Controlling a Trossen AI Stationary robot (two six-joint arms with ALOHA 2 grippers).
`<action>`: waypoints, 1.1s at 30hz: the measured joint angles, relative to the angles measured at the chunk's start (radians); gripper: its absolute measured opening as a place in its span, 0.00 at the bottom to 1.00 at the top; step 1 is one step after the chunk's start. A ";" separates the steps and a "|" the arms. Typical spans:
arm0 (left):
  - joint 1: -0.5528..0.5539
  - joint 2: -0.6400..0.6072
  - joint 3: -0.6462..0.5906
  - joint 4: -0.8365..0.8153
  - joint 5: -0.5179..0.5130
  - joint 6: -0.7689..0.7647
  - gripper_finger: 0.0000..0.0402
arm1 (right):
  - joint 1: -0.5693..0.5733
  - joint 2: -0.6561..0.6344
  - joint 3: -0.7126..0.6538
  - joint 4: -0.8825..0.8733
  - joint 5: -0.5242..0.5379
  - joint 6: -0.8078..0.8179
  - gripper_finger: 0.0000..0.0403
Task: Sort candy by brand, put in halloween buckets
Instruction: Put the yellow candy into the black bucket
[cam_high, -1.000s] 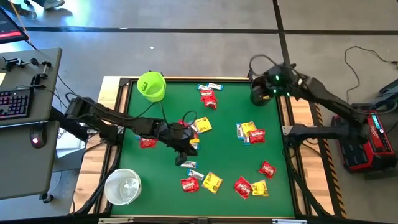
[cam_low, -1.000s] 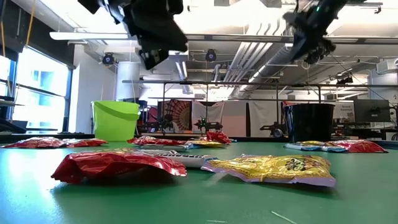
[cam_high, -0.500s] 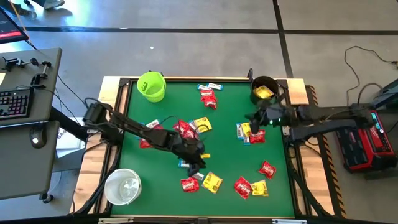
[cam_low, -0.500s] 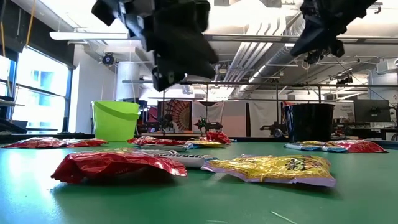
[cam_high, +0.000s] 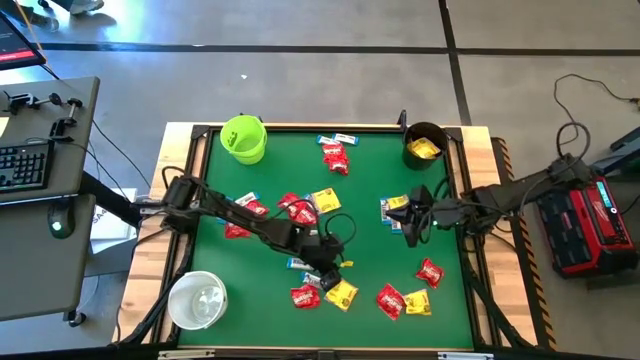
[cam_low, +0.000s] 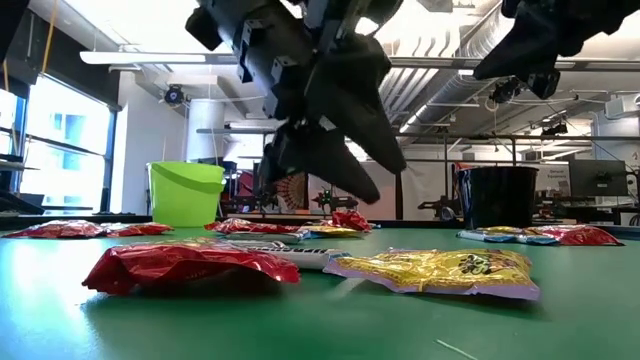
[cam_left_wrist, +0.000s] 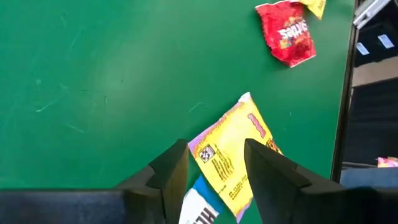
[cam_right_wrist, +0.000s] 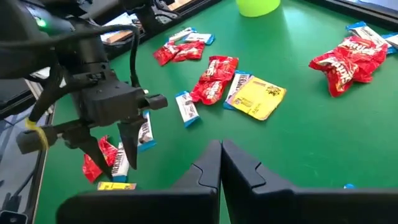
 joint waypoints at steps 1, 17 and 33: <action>0.001 0.005 0.001 -0.001 0.002 -0.014 0.39 | 0.005 0.000 0.000 -0.001 0.004 0.001 0.00; 0.012 0.032 -0.001 -0.050 0.100 -0.111 0.42 | 0.007 0.000 0.000 0.001 0.005 -0.020 0.00; 0.019 0.097 0.000 0.052 0.162 -0.162 0.42 | 0.006 0.002 0.000 0.008 0.005 -0.020 0.00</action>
